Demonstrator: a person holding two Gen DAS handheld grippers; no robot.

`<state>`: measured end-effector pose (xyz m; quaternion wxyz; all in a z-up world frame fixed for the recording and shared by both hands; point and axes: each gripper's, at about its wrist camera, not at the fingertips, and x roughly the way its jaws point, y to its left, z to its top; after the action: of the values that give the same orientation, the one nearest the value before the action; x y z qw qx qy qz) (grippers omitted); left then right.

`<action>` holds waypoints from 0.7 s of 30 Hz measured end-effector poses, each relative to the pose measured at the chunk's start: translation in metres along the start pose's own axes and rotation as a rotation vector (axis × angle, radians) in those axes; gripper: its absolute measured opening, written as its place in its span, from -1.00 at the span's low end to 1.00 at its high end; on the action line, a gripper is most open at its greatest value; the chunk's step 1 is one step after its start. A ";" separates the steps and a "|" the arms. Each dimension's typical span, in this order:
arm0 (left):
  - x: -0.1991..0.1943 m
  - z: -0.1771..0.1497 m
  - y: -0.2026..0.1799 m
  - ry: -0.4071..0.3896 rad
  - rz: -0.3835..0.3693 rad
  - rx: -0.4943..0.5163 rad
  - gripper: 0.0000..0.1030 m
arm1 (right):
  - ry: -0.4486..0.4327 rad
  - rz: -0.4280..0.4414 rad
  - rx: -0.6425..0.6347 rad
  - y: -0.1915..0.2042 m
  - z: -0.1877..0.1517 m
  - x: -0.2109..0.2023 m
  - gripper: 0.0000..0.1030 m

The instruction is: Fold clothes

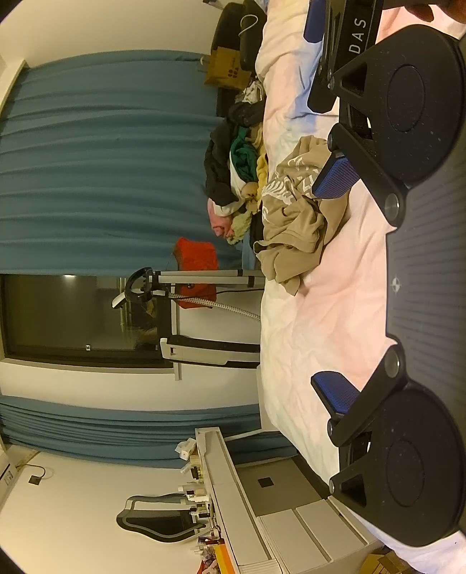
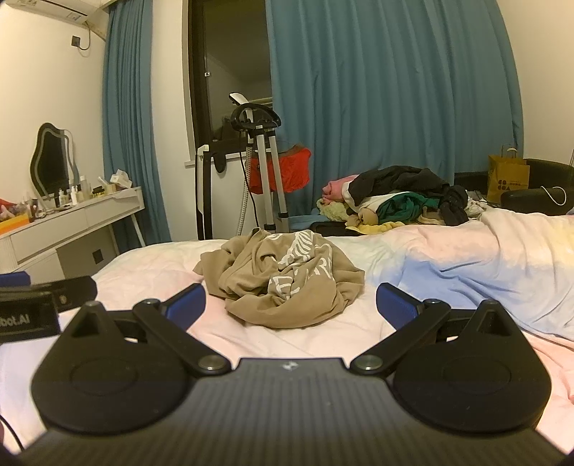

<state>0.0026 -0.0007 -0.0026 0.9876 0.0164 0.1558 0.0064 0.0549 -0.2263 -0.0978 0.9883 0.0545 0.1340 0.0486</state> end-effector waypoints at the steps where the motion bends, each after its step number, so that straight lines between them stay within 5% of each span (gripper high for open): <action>1: 0.001 0.000 0.000 0.001 -0.001 0.000 0.99 | -0.001 0.001 0.000 0.000 0.000 -0.001 1.00; 21: 0.014 -0.012 0.013 0.035 0.048 -0.045 1.00 | -0.073 -0.013 0.090 -0.007 0.019 -0.011 1.00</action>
<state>0.0122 0.0127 -0.0179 0.9844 -0.0023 0.1724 0.0340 0.0501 -0.2364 -0.0780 0.9894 0.0995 0.1002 0.0340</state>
